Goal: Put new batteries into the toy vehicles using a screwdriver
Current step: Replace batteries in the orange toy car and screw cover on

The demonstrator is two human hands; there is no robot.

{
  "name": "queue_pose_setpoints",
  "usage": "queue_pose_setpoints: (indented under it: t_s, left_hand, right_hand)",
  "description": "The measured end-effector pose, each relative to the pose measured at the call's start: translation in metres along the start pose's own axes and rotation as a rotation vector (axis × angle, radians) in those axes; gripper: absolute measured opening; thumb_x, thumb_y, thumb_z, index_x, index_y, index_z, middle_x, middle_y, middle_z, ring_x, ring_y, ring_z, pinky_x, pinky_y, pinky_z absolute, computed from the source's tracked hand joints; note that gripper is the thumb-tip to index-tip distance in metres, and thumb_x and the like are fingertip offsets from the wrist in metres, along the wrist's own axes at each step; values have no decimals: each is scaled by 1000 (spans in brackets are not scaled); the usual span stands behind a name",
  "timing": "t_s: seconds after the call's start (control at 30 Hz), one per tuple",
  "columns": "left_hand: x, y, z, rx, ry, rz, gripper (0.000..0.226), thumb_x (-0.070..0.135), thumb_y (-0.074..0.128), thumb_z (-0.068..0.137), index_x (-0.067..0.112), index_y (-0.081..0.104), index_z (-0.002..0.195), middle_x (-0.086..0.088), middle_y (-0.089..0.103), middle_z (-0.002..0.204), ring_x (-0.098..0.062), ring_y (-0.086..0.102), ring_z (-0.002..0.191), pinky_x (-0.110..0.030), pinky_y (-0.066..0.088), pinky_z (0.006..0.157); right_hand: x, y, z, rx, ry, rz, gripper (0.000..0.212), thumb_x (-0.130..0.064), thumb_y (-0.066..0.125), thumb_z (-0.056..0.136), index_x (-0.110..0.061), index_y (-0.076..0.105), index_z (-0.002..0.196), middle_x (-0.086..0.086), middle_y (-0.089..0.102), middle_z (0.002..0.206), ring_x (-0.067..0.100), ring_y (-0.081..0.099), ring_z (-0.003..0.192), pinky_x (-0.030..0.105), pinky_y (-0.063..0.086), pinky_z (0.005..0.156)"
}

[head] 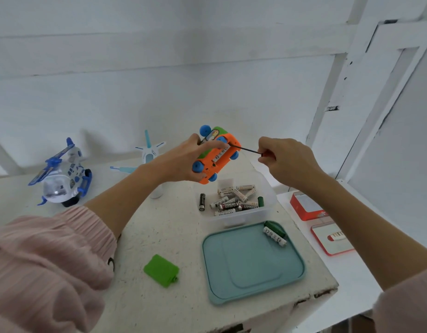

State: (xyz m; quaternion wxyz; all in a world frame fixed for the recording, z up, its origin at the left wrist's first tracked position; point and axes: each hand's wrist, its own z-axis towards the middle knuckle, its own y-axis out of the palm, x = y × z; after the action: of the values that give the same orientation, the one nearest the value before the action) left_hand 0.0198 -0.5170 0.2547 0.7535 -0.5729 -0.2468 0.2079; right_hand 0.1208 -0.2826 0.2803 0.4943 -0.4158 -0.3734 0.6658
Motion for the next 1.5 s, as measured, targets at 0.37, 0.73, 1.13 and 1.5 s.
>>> queue_pose_setpoints:
  t_s: [0.37,0.73,1.13,1.5]
  left_hand:
    - [-13,7,12,-47,-31,-22,83,32,74,80,52,12,131,-5,34,110,-23,45,92,-31,40,79]
    - [-15,2,6,74,-101,-241,76,29,71,79,45,21,134,-12,40,121,-29,49,102,-41,50,84]
    - [-10,-8,-65,467,-283,-730,77,19,70,73,42,22,129,-3,37,132,-6,58,94,-13,51,67]
    - [6,-13,-157,639,-377,-765,79,19,72,74,31,22,135,11,39,130,5,59,94,-16,52,71]
  right_hand:
    - [18,11,-11,-124,3,-37,8,-16,52,90,-21,50,84,-8,58,77,20,52,75,26,31,59]
    - [20,13,-17,-183,53,88,2,-19,57,88,-20,56,87,-7,61,80,13,51,69,23,33,58]
    - [-56,43,-27,-282,-242,364,21,-4,59,80,-14,70,95,-2,55,84,1,46,63,15,40,68]
    - [-136,95,-40,-378,-411,209,21,-12,53,86,-12,66,103,2,63,102,19,53,99,37,47,81]
